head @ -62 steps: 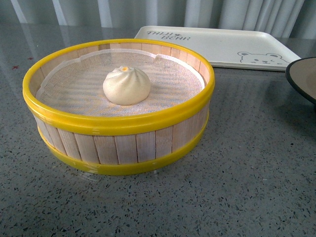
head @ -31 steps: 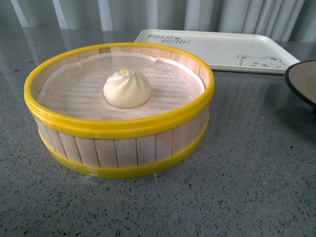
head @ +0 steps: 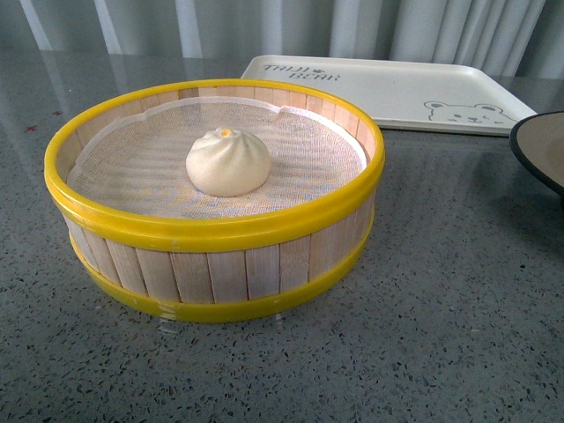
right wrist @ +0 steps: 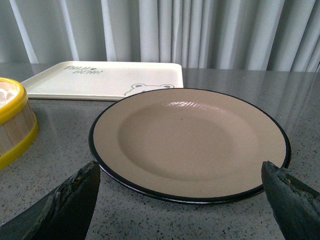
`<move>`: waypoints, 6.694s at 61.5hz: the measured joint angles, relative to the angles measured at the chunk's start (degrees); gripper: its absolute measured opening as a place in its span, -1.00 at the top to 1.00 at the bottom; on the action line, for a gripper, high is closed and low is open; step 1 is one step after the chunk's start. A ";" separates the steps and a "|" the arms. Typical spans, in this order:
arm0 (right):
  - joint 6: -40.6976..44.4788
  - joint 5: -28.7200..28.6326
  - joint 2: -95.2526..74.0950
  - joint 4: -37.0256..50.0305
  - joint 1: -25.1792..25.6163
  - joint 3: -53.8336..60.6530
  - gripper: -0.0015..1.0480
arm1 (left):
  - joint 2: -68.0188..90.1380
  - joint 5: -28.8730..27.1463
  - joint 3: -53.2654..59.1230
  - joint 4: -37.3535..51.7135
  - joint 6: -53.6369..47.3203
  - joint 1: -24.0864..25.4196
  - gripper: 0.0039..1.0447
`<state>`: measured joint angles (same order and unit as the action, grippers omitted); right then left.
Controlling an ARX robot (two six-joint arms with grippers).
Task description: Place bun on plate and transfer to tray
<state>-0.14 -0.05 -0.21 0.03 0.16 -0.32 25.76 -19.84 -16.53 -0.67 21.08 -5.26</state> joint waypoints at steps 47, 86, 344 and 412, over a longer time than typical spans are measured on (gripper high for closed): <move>0.00 0.00 0.00 0.00 0.00 0.00 -0.83 | 53.59 -3.08 -41.03 -2.36 -5.25 -32.63 -0.88; 0.00 0.00 0.00 0.00 0.00 0.00 -0.83 | 58.10 -0.13 -40.61 -8.09 -5.27 -27.78 -0.88; 0.00 0.00 0.00 0.00 0.00 0.00 -0.83 | 96.00 20.00 -89.37 -10.34 -21.09 -50.58 0.93; 0.00 0.00 0.00 0.00 0.00 0.00 -0.83 | 94.77 17.40 -89.39 -9.18 -18.62 -47.74 -0.88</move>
<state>-0.14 -0.05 -0.21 0.03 0.16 -0.32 120.53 -2.44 -105.93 -9.85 2.46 -52.99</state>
